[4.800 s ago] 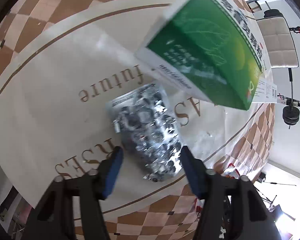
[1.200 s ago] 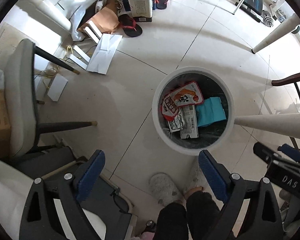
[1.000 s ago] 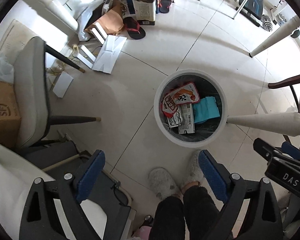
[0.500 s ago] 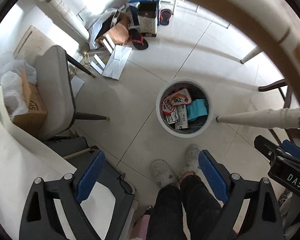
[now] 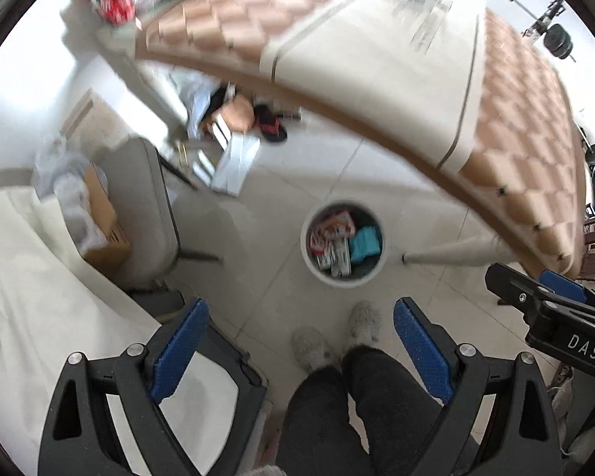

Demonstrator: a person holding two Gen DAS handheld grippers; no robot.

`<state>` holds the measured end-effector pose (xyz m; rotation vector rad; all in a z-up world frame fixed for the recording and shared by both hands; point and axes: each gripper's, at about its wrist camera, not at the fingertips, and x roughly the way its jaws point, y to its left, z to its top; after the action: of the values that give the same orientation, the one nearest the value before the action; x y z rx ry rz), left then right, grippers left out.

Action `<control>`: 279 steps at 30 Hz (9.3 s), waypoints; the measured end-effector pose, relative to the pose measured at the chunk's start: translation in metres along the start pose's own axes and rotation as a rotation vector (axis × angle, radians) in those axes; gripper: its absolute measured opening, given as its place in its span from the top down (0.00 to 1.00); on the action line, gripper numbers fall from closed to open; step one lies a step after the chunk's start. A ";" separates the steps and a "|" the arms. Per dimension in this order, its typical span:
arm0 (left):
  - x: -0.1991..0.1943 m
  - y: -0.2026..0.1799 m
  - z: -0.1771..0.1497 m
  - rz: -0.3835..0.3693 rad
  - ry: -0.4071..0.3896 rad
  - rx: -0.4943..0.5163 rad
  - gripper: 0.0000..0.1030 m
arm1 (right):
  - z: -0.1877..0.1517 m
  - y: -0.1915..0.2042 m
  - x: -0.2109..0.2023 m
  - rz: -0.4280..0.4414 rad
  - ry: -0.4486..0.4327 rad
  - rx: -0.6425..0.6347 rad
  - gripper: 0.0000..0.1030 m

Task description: Collect trash

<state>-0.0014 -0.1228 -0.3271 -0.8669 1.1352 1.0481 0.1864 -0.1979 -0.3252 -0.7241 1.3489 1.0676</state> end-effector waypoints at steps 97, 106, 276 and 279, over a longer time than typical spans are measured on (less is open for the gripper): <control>0.009 -0.160 0.383 0.086 -0.078 0.073 0.19 | 0.457 -0.103 -0.002 -0.039 -0.256 -0.044 0.53; -0.055 -0.071 0.248 -0.024 -0.163 0.058 0.19 | 0.292 -0.035 -0.085 0.031 -0.317 -0.062 0.53; -0.212 0.004 0.024 -0.581 0.042 0.463 0.00 | -0.118 0.016 -0.293 0.332 -0.151 0.402 0.00; -0.212 0.004 0.025 -0.581 0.043 0.463 0.00 | -0.121 0.015 -0.294 0.327 -0.152 0.402 0.00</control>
<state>-0.0172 -0.1417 -0.1152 -0.7742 1.0135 0.2736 0.1521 -0.3557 -0.0511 -0.1244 1.5190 1.0342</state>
